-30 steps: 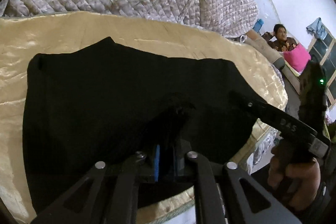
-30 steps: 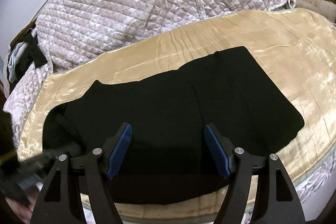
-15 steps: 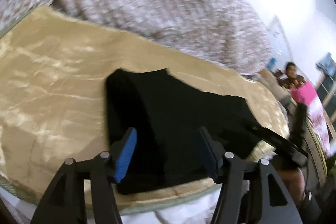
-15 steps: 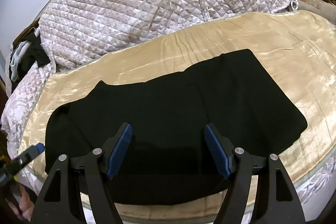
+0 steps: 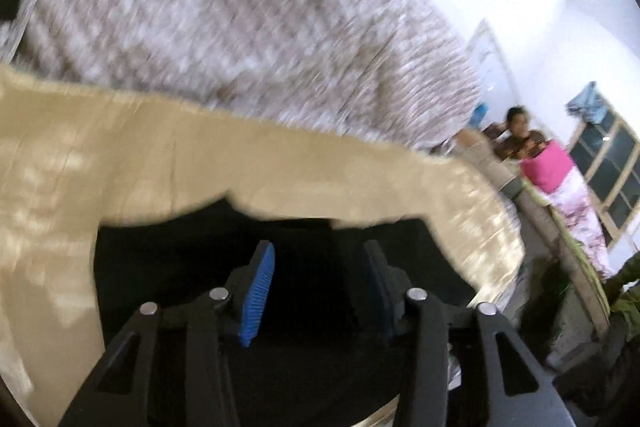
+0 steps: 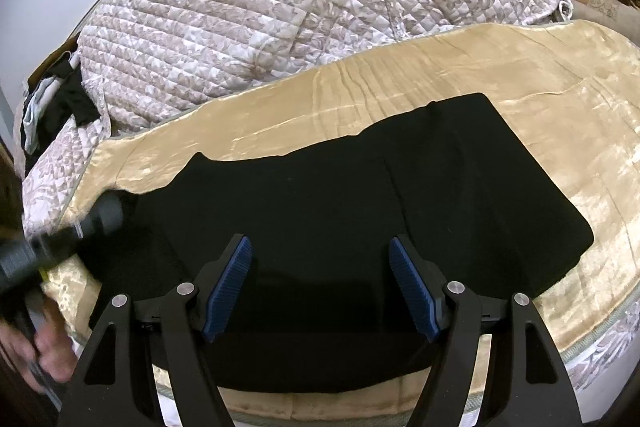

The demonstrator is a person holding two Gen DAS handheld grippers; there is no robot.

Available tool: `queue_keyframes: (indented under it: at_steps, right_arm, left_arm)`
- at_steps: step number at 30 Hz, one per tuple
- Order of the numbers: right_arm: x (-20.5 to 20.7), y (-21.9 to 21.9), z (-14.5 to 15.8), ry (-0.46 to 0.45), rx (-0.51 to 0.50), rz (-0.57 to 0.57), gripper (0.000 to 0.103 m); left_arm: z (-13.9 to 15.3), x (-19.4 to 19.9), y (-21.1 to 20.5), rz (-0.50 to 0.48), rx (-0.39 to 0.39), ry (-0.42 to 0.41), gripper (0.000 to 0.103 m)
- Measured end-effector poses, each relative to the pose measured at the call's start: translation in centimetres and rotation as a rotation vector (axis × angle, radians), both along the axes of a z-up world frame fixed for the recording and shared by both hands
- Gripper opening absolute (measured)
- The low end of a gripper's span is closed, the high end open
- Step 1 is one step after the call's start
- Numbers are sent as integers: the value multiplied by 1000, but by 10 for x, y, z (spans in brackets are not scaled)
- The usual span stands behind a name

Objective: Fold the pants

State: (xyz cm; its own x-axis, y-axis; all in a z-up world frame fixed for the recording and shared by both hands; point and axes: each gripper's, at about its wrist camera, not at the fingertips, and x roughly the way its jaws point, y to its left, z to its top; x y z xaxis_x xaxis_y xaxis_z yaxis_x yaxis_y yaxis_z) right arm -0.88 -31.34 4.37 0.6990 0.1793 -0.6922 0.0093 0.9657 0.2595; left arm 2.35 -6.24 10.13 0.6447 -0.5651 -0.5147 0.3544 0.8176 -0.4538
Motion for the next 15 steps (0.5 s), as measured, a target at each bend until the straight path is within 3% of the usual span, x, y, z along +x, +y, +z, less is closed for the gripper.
queue_keyframes:
  at_steps: [5, 10, 15]
  right_arm:
    - [0, 4, 4, -25, 34, 46, 72]
    - [6, 18, -3, 20, 148, 157, 70]
    - [26, 40, -18, 95, 238, 247, 61]
  left_arm:
    - [4, -6, 24, 52, 57, -12, 53]
    - [-34, -22, 60, 154, 167, 73, 53]
    - [-65, -30, 78, 216, 166, 167, 53]
